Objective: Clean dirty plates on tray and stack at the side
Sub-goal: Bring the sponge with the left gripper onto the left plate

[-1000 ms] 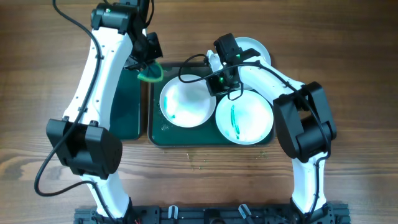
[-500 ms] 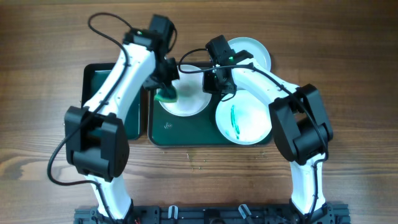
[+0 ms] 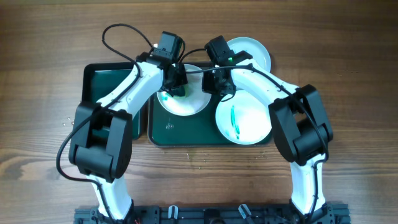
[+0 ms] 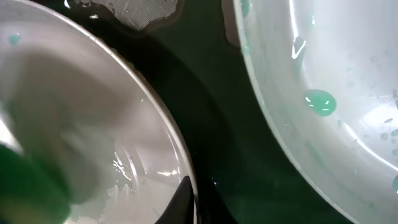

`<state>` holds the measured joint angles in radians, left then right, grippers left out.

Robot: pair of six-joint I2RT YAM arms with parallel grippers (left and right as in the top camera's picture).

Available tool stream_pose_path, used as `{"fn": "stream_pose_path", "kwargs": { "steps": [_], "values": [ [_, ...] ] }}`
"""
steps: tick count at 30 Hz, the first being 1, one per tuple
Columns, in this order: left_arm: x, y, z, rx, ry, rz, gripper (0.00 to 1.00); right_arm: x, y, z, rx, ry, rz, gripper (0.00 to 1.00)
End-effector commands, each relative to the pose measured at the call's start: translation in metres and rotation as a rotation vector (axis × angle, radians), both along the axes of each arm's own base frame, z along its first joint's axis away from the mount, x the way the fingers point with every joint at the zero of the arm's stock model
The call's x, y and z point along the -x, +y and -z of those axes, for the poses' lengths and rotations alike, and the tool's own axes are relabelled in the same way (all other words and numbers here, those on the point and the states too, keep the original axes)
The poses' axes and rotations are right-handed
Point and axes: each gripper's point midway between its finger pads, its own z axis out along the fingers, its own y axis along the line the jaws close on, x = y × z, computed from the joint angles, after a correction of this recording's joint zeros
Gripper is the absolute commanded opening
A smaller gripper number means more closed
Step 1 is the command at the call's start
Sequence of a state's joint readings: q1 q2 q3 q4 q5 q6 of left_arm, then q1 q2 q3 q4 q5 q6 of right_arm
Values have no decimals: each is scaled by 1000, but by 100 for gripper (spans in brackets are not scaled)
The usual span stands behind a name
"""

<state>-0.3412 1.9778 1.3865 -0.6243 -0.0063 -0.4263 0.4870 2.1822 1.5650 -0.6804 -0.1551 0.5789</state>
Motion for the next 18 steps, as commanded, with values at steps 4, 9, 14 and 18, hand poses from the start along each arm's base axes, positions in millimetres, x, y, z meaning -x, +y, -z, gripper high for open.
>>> {"fn": "stream_pose_path", "kwargs": {
  "steps": [4,9,14,18],
  "values": [
    [10,12,13,-12,36,58,4,10,-27,31,121,40,48,4],
    [7,18,10,145,71,42,4,9,-25,31,121,33,30,4],
    [11,6,3,286,86,125,4,8,-25,31,119,30,31,4],
    [18,-12,-5,386,96,204,4,8,-25,31,119,29,30,4]
  ]
}}
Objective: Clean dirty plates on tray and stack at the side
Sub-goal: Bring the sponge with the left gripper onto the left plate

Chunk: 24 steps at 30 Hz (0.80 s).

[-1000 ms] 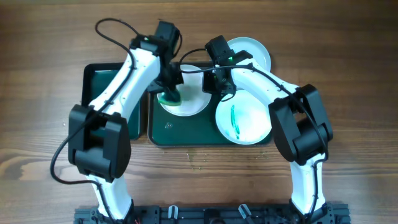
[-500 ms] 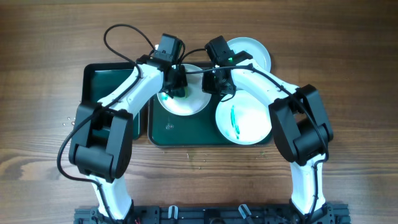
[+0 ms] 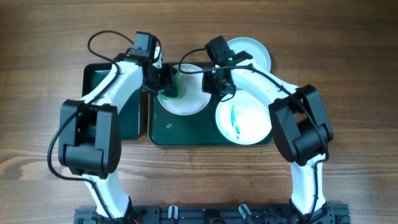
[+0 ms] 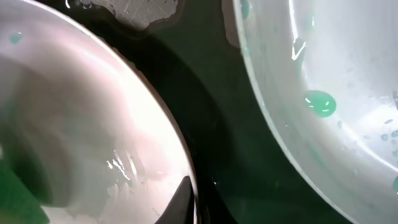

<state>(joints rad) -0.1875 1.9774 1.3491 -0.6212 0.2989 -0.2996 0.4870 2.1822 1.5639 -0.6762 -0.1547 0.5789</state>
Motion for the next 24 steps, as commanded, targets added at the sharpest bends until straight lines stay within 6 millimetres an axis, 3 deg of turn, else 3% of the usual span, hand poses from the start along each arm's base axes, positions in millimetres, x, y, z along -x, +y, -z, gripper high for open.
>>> {"fn": "stream_pose_path", "kwargs": {
  "steps": [1,5,9,13,24],
  "values": [
    [14,-35,-11,179,5,151,4,9,-25,31,121,31,26,4],
    [12,-32,-10,159,1,140,4,9,-25,31,121,32,26,4],
    [1,-2,1,14,3,0,4,9,-25,31,121,32,26,4],
    [-2,11,3,-29,-5,-28,4,9,-25,31,121,31,26,4],
    [-6,12,5,-11,-3,-56,4,9,-24,30,117,33,24,4]
  ]
}}
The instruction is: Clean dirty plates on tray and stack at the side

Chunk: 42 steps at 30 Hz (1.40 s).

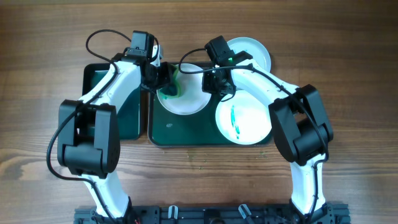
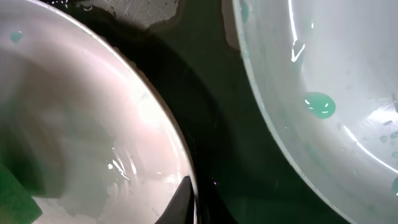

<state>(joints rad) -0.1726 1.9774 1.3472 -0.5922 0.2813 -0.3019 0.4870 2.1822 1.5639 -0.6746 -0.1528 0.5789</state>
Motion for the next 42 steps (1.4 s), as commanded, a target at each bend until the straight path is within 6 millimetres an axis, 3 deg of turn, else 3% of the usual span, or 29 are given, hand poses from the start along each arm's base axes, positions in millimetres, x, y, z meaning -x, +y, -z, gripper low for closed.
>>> {"fn": "stream_pose_path", "kwargs": {
  "steps": [1,6,11,15,18,22,24,29,32,34,42],
  "values": [
    [5,1,8,14,39,-28,4,10,-24,30,113,37,23,4],
    [21,-6,20,65,143,-55,4,10,-24,30,113,35,21,4],
    [35,-33,12,236,212,-1,4,10,-24,30,113,36,21,4],
    [34,-43,4,304,207,20,4,9,-24,30,112,34,21,4],
    [21,-42,1,312,145,27,4,9,-24,30,112,34,22,5],
    [-1,-28,2,259,58,-3,4,10,-23,30,112,35,21,4],
    [-10,-8,11,151,26,-52,4,10,-24,30,113,35,21,4],
    [-14,28,29,-77,11,-130,4,9,-23,30,111,34,21,4],
    [-7,25,37,-79,45,-121,4,9,-23,30,111,32,21,4],
    [7,15,45,-54,110,-94,4,9,-23,30,111,33,21,4],
    [46,-12,47,16,257,-15,4,9,-23,30,112,34,20,4]
  ]
}}
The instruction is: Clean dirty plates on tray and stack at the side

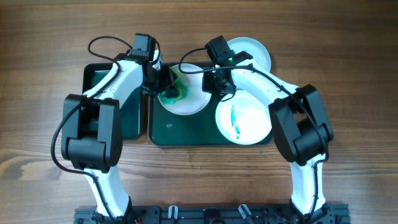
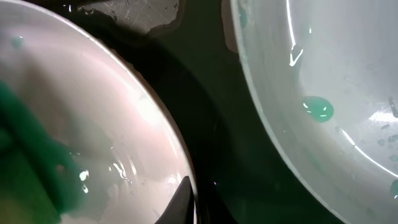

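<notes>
On the dark green tray [image 1: 186,134] sits a wet white plate [image 1: 189,102], also filling the left of the right wrist view [image 2: 112,112]. My left gripper [image 1: 165,85] is shut on a green sponge [image 1: 175,92] [image 2: 28,168] pressed on the plate's left half. My right gripper [image 1: 219,86] [image 2: 191,199] is shut on this plate's right rim, one fingertip [image 2: 179,202] lying on its inner face. A second white plate [image 1: 244,121] [image 2: 348,93] with green soap smears lies at the tray's right. A clean white plate [image 1: 254,53] rests on the table behind.
A second dark tray [image 1: 109,93] adjoins on the left, under my left arm. Water or foam patch [image 2: 134,9] lies on the tray floor between the plates. Wooden table [image 1: 348,74] all round.
The sponge and my left gripper have shifted a little right and toward the plate's middle; more green shows in the right wrist view. My right gripper still pinches the rim in the same spot.
First my left gripper held the sponge over the plate's upper middle. Then it was at the plate's left edge, and stayed there. Now it is further in on the plate. My right gripper has held the rim throughout; the other plates have not moved.
</notes>
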`<state>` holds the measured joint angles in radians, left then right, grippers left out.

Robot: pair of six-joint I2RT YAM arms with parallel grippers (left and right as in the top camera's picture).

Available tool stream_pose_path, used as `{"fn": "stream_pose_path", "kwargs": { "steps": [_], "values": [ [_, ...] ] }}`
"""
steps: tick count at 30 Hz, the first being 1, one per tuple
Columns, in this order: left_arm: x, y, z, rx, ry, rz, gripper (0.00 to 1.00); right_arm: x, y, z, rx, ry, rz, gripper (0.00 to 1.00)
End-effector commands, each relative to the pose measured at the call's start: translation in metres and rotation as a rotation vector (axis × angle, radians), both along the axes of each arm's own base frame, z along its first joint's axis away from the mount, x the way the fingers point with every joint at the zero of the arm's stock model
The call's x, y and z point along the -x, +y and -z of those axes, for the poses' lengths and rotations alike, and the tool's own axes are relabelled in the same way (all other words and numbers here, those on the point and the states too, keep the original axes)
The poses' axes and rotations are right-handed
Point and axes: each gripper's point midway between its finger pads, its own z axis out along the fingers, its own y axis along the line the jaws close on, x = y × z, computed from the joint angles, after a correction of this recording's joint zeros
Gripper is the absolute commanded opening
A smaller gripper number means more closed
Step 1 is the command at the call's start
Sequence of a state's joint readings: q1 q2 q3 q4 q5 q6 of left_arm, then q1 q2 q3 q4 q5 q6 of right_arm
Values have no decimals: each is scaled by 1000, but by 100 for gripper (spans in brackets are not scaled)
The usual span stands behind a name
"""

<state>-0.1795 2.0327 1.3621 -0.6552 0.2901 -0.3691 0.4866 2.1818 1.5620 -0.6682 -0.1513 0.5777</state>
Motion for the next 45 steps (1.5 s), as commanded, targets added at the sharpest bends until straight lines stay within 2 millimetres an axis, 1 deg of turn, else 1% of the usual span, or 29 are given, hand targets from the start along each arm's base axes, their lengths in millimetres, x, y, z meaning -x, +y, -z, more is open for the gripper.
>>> {"fn": "stream_pose_path", "kwargs": {
  "steps": [1,4,6,8,10,11,14,15,18,19,21,22,24,26,28,30,33,35,36,38,39,42,43,45],
  "values": [
    [33,-16,23,49,134,60,4,11,-24,30,114,41,21,4],
    [37,-34,14,167,133,121,4,11,-24,31,115,42,20,4],
    [37,-52,3,282,109,186,4,11,-24,30,114,41,21,4],
    [34,-65,-7,368,79,221,4,11,-24,30,114,41,21,4],
    [28,-70,-13,404,43,234,4,11,-24,31,115,43,20,4],
    [21,-71,-15,410,14,236,4,11,-24,31,115,42,18,4],
    [6,-70,-21,410,-49,235,4,11,-24,31,116,41,14,4],
    [-2,-66,-21,392,-64,213,4,11,-24,31,116,41,13,4],
    [-24,-45,-20,287,-102,130,4,11,-24,31,115,41,13,4],
    [-31,-35,-19,232,-121,108,4,11,-24,31,115,41,14,4],
    [-40,-17,-12,120,-144,70,4,11,-24,31,115,41,14,4],
    [-43,7,-3,-21,-139,8,4,11,-24,31,115,40,14,4],
    [-39,26,4,-141,-119,-39,4,11,-24,30,115,40,14,4],
    [-32,44,9,-265,-89,-90,4,10,-23,30,114,37,14,4],
    [-23,47,12,-314,-58,-95,4,9,-22,30,109,34,14,4],
    [-12,38,14,-296,-21,-68,4,9,-22,30,106,31,14,4],
    [5,13,15,-214,39,-16,4,9,-22,30,107,32,13,4],
    [16,-6,15,-144,79,23,4,10,-22,30,108,34,13,4],
    [24,-20,13,-93,103,48,4,10,-22,30,109,35,13,4],
    [32,-39,10,-17,125,99,4,10,-22,30,109,35,13,4],
    [38,-54,6,48,130,157,4,10,-22,30,109,35,13,4],
    [49,-79,-4,165,132,255,4,10,-22,30,109,35,13,4],
    [50,-83,-5,181,130,272,4,10,-22,30,109,35,13,4],
    [48,-82,-4,171,118,272,4,10,-22,30,106,37,12,4]
  ]
}}
